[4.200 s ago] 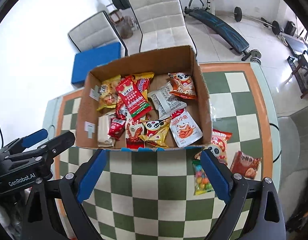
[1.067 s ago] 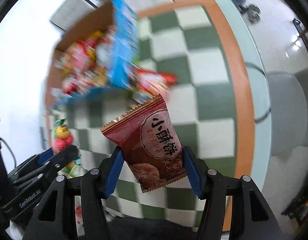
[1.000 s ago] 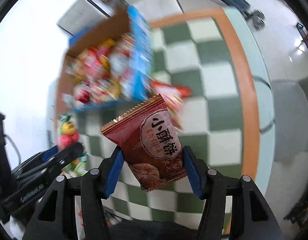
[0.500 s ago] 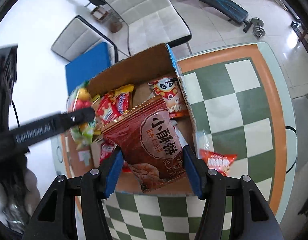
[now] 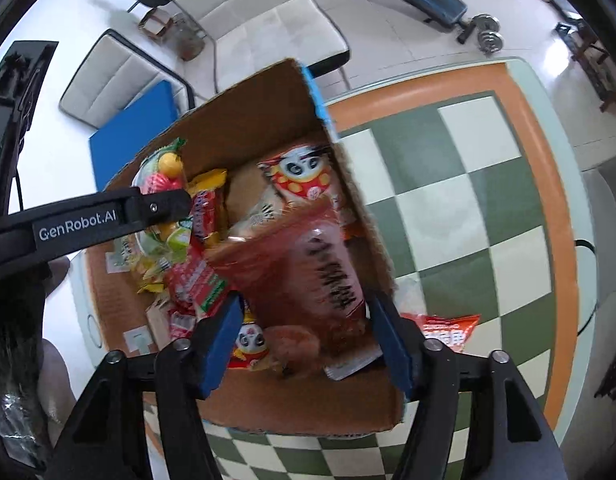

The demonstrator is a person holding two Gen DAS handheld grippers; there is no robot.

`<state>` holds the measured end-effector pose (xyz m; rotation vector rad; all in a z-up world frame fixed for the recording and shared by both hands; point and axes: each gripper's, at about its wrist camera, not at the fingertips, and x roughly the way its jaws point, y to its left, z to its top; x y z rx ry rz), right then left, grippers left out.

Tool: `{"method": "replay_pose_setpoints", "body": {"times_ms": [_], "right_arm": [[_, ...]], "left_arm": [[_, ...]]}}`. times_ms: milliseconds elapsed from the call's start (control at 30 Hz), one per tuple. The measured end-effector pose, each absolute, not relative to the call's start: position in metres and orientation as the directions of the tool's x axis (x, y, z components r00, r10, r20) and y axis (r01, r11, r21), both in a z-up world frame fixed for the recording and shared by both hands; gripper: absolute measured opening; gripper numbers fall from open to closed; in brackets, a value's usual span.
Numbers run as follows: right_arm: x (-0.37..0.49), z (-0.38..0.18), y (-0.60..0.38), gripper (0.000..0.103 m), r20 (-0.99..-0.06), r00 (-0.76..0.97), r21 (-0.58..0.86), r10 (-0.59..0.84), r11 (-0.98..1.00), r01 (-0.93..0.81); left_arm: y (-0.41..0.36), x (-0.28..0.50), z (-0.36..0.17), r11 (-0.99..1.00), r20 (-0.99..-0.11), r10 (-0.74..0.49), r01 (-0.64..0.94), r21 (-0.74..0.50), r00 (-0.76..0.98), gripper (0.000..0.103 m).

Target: Organize snacks

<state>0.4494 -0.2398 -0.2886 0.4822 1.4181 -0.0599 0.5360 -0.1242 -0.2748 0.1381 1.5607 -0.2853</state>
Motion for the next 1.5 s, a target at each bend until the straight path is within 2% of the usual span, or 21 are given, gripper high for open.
{"method": "replay_pose_setpoints", "body": {"times_ms": [33, 100, 133, 200, 267, 333, 567, 867, 1067, 1133, 1333, 1500], "right_arm": [[0.449, -0.288, -0.24, 0.07, -0.956, 0.17, 0.282, 0.238, 0.905, 0.319], [0.447, -0.287, -0.239, 0.077, -0.955, 0.172, 0.284, 0.24, 0.904, 0.32], [0.446, -0.286, -0.239, 0.083, -0.953, 0.176, 0.291, 0.246, 0.902, 0.318], [0.445, -0.285, -0.237, 0.091, -0.958, 0.172, 0.273, 0.228, 0.91, 0.313], [0.444, -0.283, -0.235, 0.091, -0.961, 0.174, 0.259, 0.213, 0.916, 0.308], [0.441, -0.281, -0.234, 0.091, -0.963, 0.172, 0.254, 0.209, 0.916, 0.309], [0.428, -0.268, -0.235, 0.092, -0.963, 0.188, 0.243, 0.194, 0.927, 0.287], [0.378, -0.244, -0.268, 0.092, -0.958, 0.205, 0.244, 0.199, 0.943, 0.226], [0.339, -0.281, -0.302, 0.092, -0.962, 0.147, 0.265, 0.229, 0.913, 0.309], [0.33, -0.303, -0.306, 0.092, -0.964, 0.11, 0.266, 0.243, 0.908, 0.323], [0.329, -0.359, -0.3, 0.092, -0.974, 0.023, 0.221, 0.224, 0.932, 0.288], [0.336, -0.382, -0.295, 0.092, -0.972, 0.005, 0.229, 0.237, 0.933, 0.278]], "left_arm": [[-0.124, 0.536, -0.275, 0.959, -0.996, -0.09, 0.267, -0.091, -0.016, 0.05], [-0.124, 0.535, -0.274, 0.96, -0.995, -0.094, 0.263, -0.095, -0.014, 0.063], [-0.124, 0.535, -0.272, 0.96, -0.995, -0.099, 0.263, -0.098, -0.01, 0.074], [-0.123, 0.533, -0.267, 0.961, -0.995, -0.103, 0.26, -0.097, 0.008, 0.077], [-0.122, 0.533, -0.262, 0.96, -0.995, -0.102, 0.265, -0.093, 0.02, 0.08], [-0.121, 0.531, -0.257, 0.958, -0.993, -0.118, 0.264, -0.108, 0.023, 0.089], [-0.119, 0.512, -0.233, 0.955, -0.985, -0.161, 0.262, -0.138, 0.066, 0.089], [-0.105, 0.443, -0.191, 0.966, -0.944, -0.185, 0.225, -0.124, 0.274, 0.09], [-0.102, 0.408, -0.213, 0.969, -0.95, -0.211, 0.176, -0.172, 0.229, 0.09], [-0.103, 0.4, -0.224, 0.976, -0.958, -0.18, 0.163, -0.145, 0.224, 0.09], [-0.098, 0.387, -0.254, 0.985, -0.972, -0.143, 0.128, -0.12, 0.185, 0.09], [-0.092, 0.381, -0.265, 0.988, -0.976, -0.127, 0.11, -0.108, 0.179, 0.09]]}}
